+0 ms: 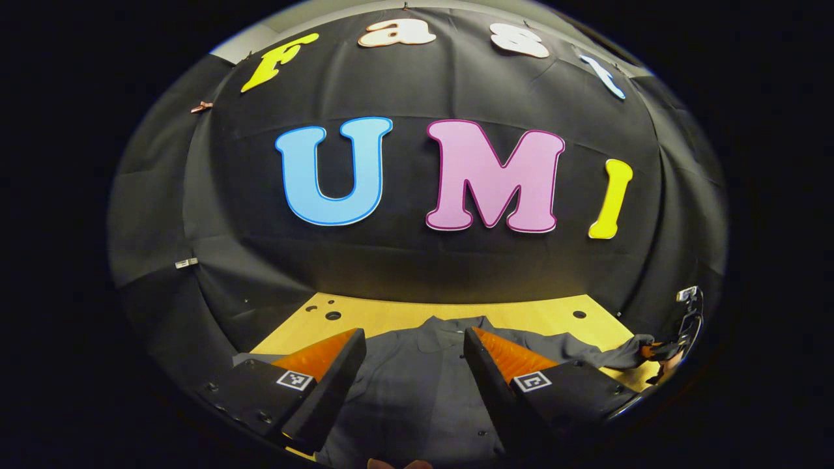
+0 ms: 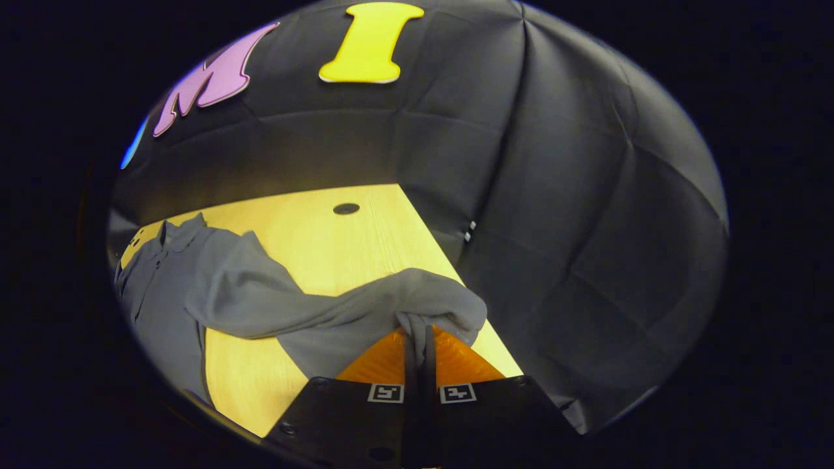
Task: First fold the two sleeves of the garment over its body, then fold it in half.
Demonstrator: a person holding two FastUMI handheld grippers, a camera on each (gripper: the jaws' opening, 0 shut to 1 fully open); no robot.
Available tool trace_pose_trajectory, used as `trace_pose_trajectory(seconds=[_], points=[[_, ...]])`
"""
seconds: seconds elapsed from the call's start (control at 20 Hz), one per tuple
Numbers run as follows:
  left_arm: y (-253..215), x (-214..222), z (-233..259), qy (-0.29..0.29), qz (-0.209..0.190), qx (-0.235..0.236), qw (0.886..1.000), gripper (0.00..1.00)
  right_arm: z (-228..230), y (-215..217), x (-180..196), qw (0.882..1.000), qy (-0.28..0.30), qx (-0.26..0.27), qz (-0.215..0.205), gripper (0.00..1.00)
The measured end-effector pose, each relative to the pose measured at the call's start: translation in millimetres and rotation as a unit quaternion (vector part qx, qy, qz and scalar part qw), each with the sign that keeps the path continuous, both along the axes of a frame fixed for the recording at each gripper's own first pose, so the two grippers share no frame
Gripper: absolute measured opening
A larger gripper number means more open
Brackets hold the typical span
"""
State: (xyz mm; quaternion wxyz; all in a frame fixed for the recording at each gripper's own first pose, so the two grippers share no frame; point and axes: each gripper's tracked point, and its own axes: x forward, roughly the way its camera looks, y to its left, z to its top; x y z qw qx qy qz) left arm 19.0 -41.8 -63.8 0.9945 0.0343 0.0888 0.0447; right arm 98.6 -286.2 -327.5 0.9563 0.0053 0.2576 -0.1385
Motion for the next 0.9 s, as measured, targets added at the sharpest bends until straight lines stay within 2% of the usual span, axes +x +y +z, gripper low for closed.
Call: trace_pose_trajectory(seconds=[0.1,0.15,0.2,0.25,0.35,0.65,0.7,0.75,0.8,0.9], points=[[8,-3,0,-0.003,-0.009,-0.002,1.0,0.96,14,4,-15,1.0,-0.009,-0.02,0.0,0.05],[10,-3,0,-0.001,-0.013,-0.005,1.0,0.96,20,9,-22,1.0,-0.013,-0.022,-0.001,0.0],[15,-4,-1,-0.001,-0.017,-0.007,1.0,0.96,29,16,-28,1.0,-0.02,-0.02,-0.003,0.0],[18,-5,1,0.0,-0.022,-0.008,1.0,0.96,40,24,-34,0.999,-0.03,-0.02,-0.004,0.05],[27,-6,4,-0.002,-0.029,-0.008,1.0,0.96,64,43,-47,0.998,-0.049,-0.027,-0.001,0.05],[59,-12,14,-0.017,-0.044,-0.019,0.999,0.96,140,114,-68,0.993,-0.113,-0.039,0.013,0.05],[66,-13,15,-0.019,-0.045,-0.021,0.999,0.96,153,127,-69,0.991,-0.123,-0.039,0.018,0.1],[74,-14,15,-0.021,-0.044,-0.022,0.999,0.96,166,142,-70,0.99,-0.132,-0.039,0.024,0.1],[83,-15,15,-0.022,-0.044,-0.025,0.998,0.96,177,158,-69,0.989,-0.141,-0.037,0.031,0.05],[103,-18,13,-0.024,-0.04,-0.03,0.998,0.95,197,191,-66,0.986,-0.159,-0.033,0.047,0.05]])
